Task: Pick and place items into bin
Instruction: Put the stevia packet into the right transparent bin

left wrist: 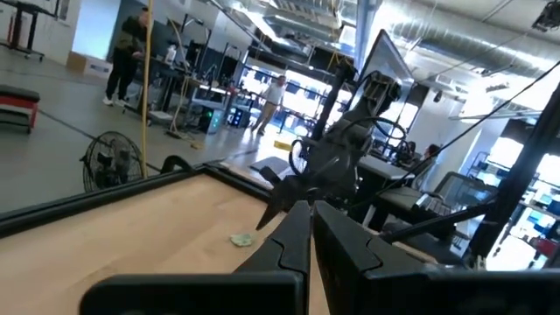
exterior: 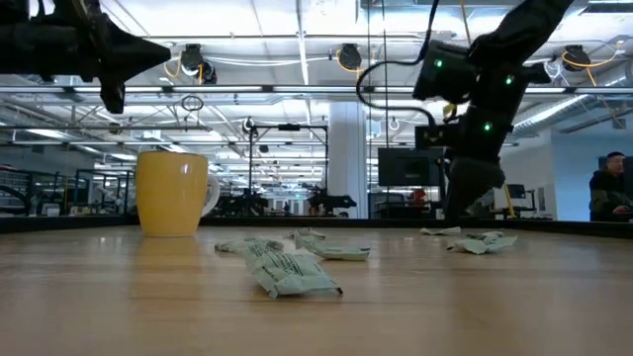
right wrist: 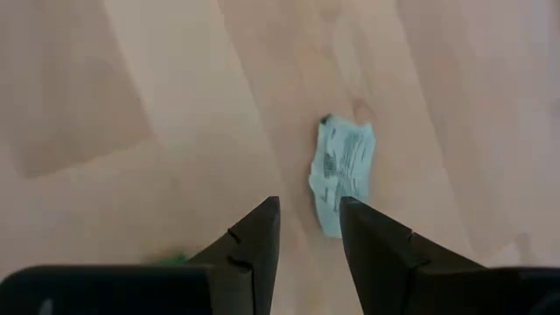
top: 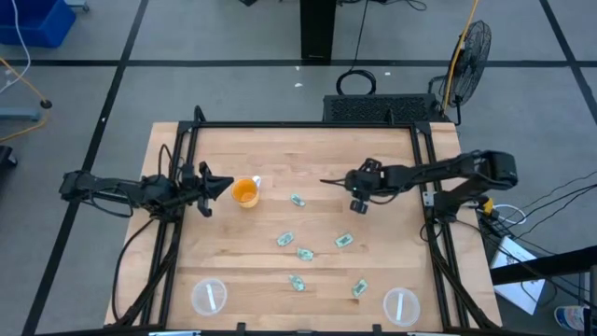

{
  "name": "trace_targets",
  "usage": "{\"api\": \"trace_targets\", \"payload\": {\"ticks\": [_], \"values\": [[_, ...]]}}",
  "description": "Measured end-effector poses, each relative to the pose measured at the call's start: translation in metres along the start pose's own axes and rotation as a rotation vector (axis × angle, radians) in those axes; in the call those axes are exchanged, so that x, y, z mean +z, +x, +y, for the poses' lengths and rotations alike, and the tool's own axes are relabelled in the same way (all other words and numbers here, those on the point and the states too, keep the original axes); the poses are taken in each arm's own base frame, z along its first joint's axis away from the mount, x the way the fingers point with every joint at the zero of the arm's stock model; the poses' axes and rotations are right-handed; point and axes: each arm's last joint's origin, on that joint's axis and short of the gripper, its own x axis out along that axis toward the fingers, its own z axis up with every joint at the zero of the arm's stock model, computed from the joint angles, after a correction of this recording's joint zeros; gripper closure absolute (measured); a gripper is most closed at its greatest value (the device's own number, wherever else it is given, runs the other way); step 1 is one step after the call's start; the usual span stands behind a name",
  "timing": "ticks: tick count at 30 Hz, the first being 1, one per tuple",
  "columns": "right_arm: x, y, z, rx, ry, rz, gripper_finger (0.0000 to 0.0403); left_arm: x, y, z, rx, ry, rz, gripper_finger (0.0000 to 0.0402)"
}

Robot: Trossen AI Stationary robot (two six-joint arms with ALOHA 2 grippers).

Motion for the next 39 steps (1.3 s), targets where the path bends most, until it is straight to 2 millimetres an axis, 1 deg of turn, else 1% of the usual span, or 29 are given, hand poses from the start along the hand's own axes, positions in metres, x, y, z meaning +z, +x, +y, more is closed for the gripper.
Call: {"api": "trace_targets", "payload": {"ticks": [6, 10, 18, 20, 23, 27, 29, 32, 35, 37, 39], "values": [[-0.002, 0.016, -0.001, -0.015, 0.001, 0.062, 0.0289, -0.002, 0.000, 0.001, 0.005, 0.004, 0.017, 0.0382], [-0.002, 0.020, -0.004, -0.045, 0.010, 0.066, 0.0289, -0.004, 0.000, 0.001, 0.011, 0.013, 0.035, 0.0382], [-0.005, 0.025, -0.016, -0.020, 0.041, 0.083, 0.0293, -0.005, 0.000, 0.002, 0.015, 0.019, 0.052, 0.0382], [-0.009, 0.028, -0.018, 0.002, 0.062, 0.078, 0.0304, -0.005, 0.000, 0.002, 0.016, 0.020, 0.054, 0.0382], [-0.013, 0.032, -0.019, 0.033, 0.074, 0.056, 0.0332, -0.007, 0.000, 0.002, 0.021, 0.026, 0.068, 0.0382], [-0.015, 0.035, -0.019, 0.016, 0.050, 0.043, 0.0382, -0.008, 0.000, 0.003, 0.025, 0.031, 0.080, 0.0382], [-0.015, 0.035, -0.019, -0.013, 0.044, 0.044, 0.0397, -0.009, 0.000, 0.003, 0.026, 0.029, 0.085, 0.0382], [-0.014, 0.033, -0.020, -0.038, 0.047, 0.030, 0.0399, -0.010, -0.001, 0.003, 0.031, 0.014, 0.098, 0.0382], [-0.014, 0.026, -0.016, -0.034, 0.031, 0.005, 0.0402, -0.011, -0.001, 0.004, 0.038, 0.002, 0.112, 0.0382], [-0.016, 0.016, -0.012, -0.030, 0.022, 0.004, 0.0402, -0.013, -0.001, 0.005, 0.043, -0.005, 0.124, 0.0382], [-0.012, -0.003, -0.009, -0.013, 0.032, -0.005, 0.0402, -0.014, -0.001, 0.005, 0.046, -0.008, 0.132, 0.0382]]}}
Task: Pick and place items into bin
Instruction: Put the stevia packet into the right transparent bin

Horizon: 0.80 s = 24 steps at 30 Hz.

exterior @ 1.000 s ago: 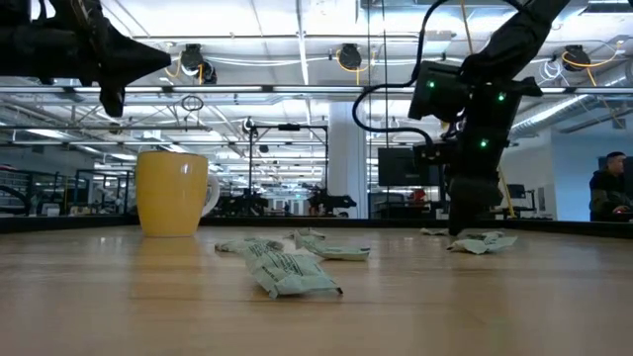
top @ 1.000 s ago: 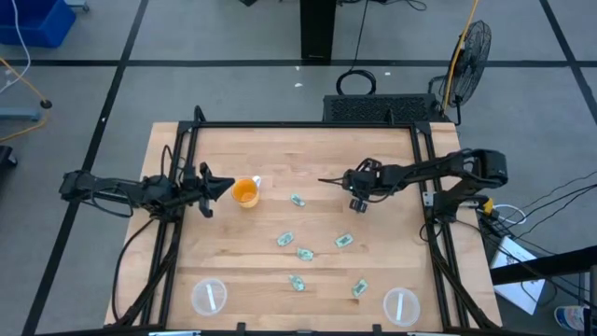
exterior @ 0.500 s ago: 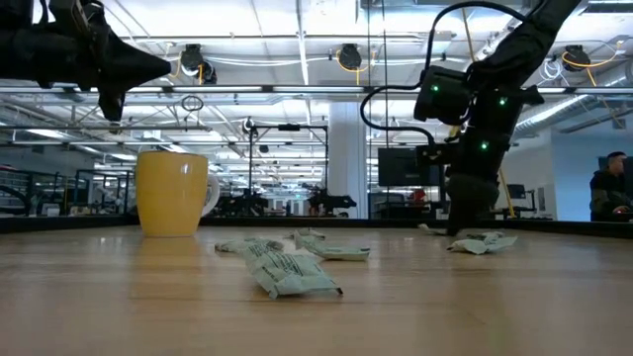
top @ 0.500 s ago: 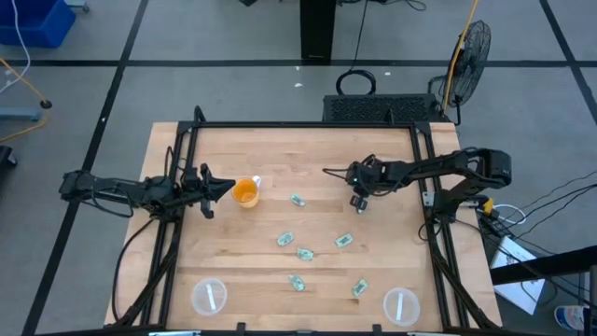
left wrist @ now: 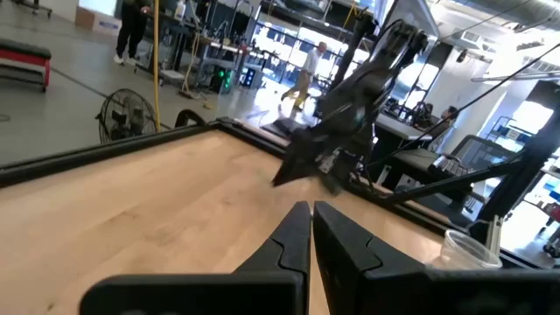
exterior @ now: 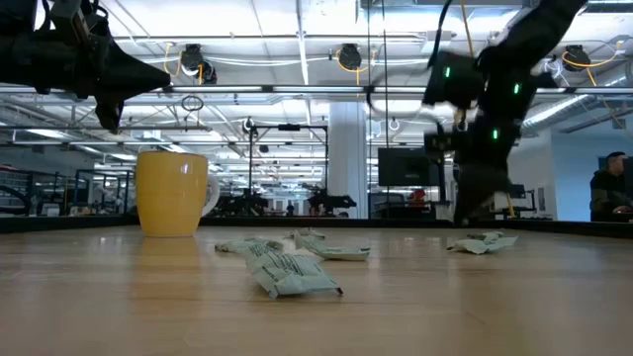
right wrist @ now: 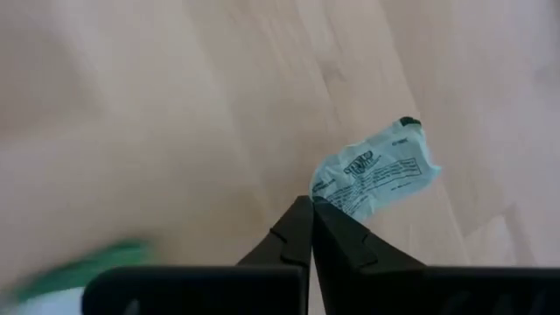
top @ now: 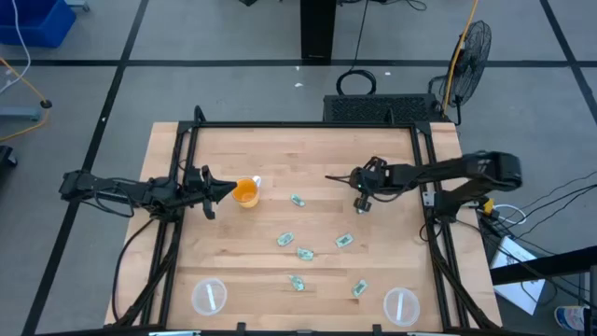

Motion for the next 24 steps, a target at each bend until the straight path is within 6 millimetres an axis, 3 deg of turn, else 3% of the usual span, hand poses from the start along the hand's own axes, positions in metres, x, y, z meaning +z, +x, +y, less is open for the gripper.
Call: {"api": "trace_targets", "payload": {"ticks": [4, 8, 15, 20, 24], "values": [[-0.003, -0.044, 0.011, 0.142, 0.033, 0.050, 0.0402, -0.001, 0.000, 0.000, 0.002, 0.000, 0.006, 0.0382], [-0.006, -0.087, 0.032, 0.467, 0.161, 0.018, 0.0403, -0.001, 0.000, 0.000, 0.002, -0.005, 0.006, 0.0382], [-0.037, -0.149, 0.063, 0.956, 0.209, 0.163, 0.0403, -0.001, 0.000, 0.000, 0.004, -0.009, 0.012, 0.0382], [-0.064, -0.178, 0.091, 1.053, 0.360, 0.399, 0.0403, -0.003, 0.000, 0.000, -0.029, -0.009, 0.044, 0.0382], [-0.084, -0.186, 0.122, 1.027, 0.431, 0.529, 0.0403, -0.006, 0.000, 0.001, -0.029, -0.006, 0.069, 0.0382]]}}
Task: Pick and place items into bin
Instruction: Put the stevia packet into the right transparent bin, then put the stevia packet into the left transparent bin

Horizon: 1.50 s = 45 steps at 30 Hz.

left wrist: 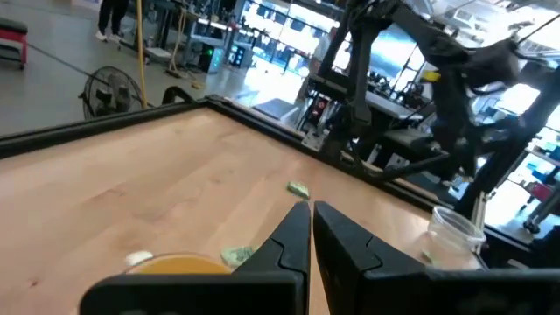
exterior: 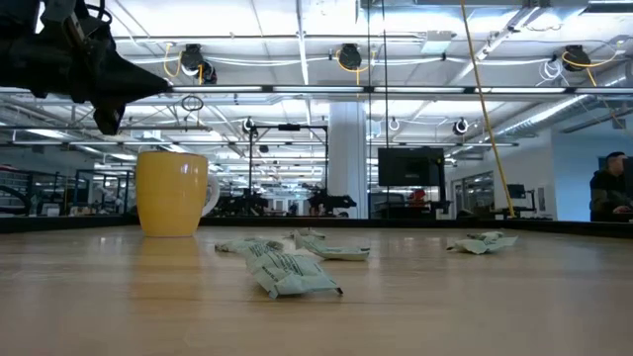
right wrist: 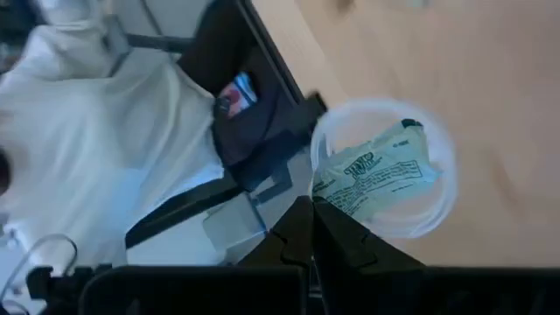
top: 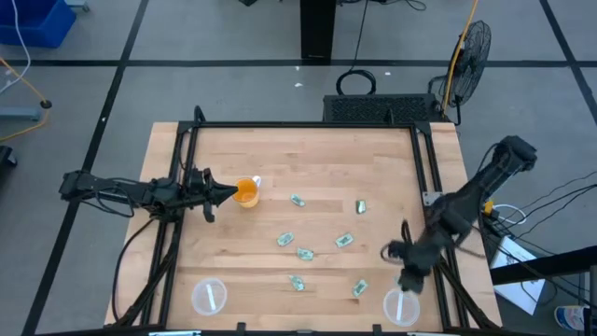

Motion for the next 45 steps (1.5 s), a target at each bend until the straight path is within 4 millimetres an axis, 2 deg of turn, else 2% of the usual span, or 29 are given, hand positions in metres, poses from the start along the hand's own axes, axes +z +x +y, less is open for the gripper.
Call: {"api": "trace_targets", "payload": {"ticks": [3, 7, 11, 17, 24, 32, 45], "values": [[-0.012, 0.026, 0.005, -0.012, 0.085, 0.045, 0.0403, -0.001, 0.000, 0.000, 0.003, -0.017, 0.008, 0.0382], [-0.019, 0.060, 0.007, -0.034, 0.093, 0.090, 0.0403, -0.001, 0.000, 0.000, 0.003, -0.018, 0.008, 0.0382], [-0.018, 0.076, -0.001, -0.123, 0.130, 0.191, 0.0403, -0.001, 0.000, 0.000, 0.004, -0.018, 0.007, 0.0382], [-0.009, 0.083, -0.005, -0.146, 0.080, 0.152, 0.0403, -0.001, 0.000, 0.000, 0.003, -0.019, 0.005, 0.0382], [-0.006, 0.092, -0.021, -0.219, 0.185, 0.139, 0.0403, 0.000, 0.000, 0.000, 0.000, -0.021, 0.000, 0.0382], [-0.005, 0.103, -0.027, -0.262, 0.146, 0.145, 0.0402, 0.000, 0.000, 0.000, 0.001, -0.044, 0.001, 0.0382], [-0.005, 0.102, -0.026, -0.252, 0.101, 0.152, 0.0355, 0.000, 0.000, 0.000, 0.001, -0.049, 0.000, 0.0382]]}}
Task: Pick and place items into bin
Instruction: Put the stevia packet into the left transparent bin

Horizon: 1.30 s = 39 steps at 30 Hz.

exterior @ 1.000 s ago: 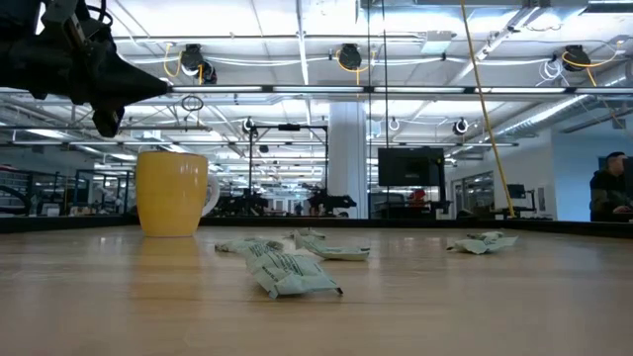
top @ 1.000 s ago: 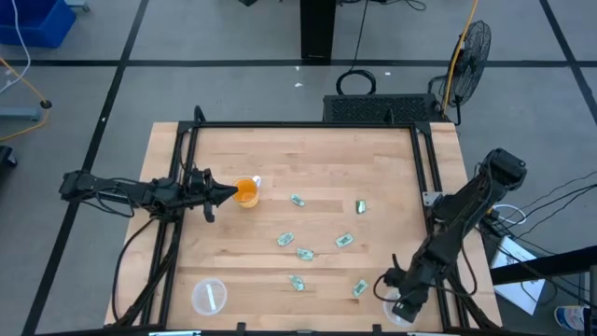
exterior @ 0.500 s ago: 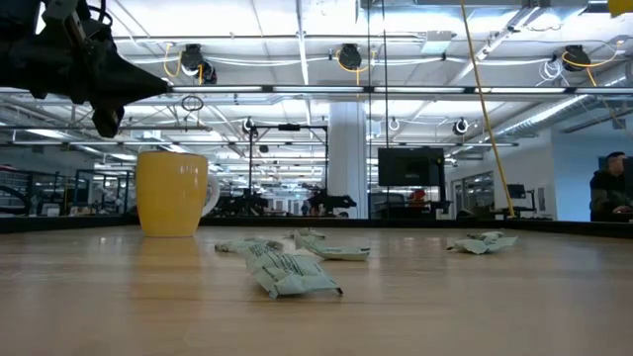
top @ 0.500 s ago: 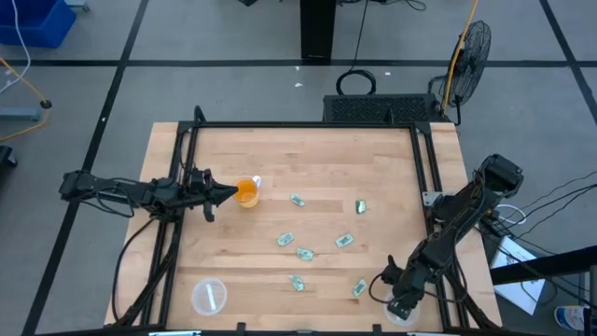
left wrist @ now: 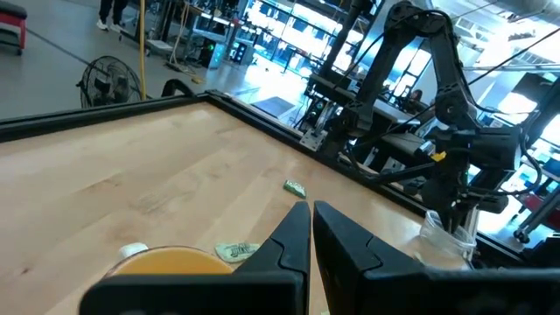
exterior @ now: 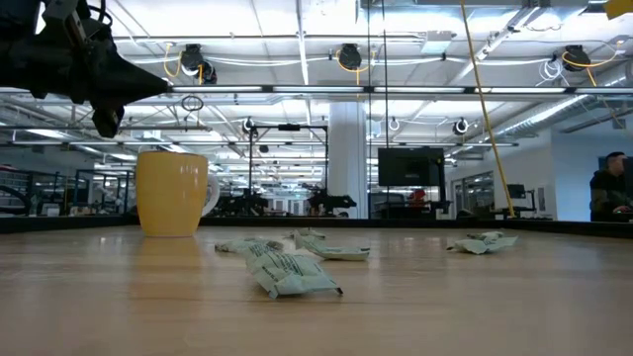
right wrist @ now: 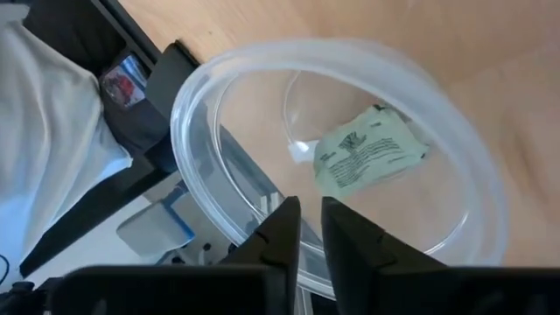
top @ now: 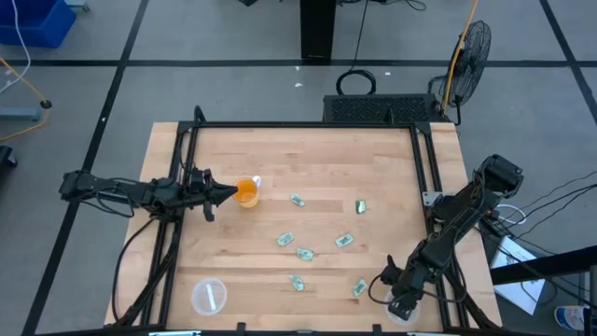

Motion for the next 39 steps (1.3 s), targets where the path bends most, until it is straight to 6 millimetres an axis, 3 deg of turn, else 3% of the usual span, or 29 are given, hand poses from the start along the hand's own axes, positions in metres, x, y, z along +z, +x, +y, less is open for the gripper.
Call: {"api": "trace_targets", "payload": {"ticks": [6, 11, 15, 19, 23, 27, 31, 39], "values": [[-0.002, -0.003, 0.005, 0.055, -0.088, 0.030, 0.0359, 0.000, 0.000, 0.000, 0.002, -0.059, -0.002, 0.0382], [-0.002, -0.028, 0.013, 0.172, -0.163, -0.020, 0.0384, 0.000, 0.001, -0.003, -0.067, -0.022, 0.017, 0.0382], [-0.004, -0.060, 0.017, 0.286, -0.363, -0.207, 0.0395, 0.005, 0.005, -0.007, -0.090, 0.043, -0.027, 0.0382], [-0.007, -0.093, 0.015, 0.305, -0.630, -0.506, 0.0395, 0.022, 0.013, -0.018, -0.085, 0.122, -0.022, 0.0382], [-0.009, -0.119, 0.008, 0.180, -0.872, -0.856, 0.0395, 0.044, 0.032, -0.037, -0.064, 0.275, 0.050, 0.0382], [-0.008, -0.135, 0.004, -0.060, -1.042, -1.162, 0.0398, 0.055, 0.059, -0.054, -0.009, 0.434, 0.185, 0.0382], [0.001, -0.139, -0.004, -0.293, -1.005, -1.404, 0.0396, 0.054, 0.088, -0.064, 0.031, 0.530, 0.308, 0.0376], [0.020, -0.131, -0.027, -0.472, -0.971, -1.439, 0.0362, 0.023, 0.146, -0.071, 0.062, 0.678, 0.512, 0.0296]]}}
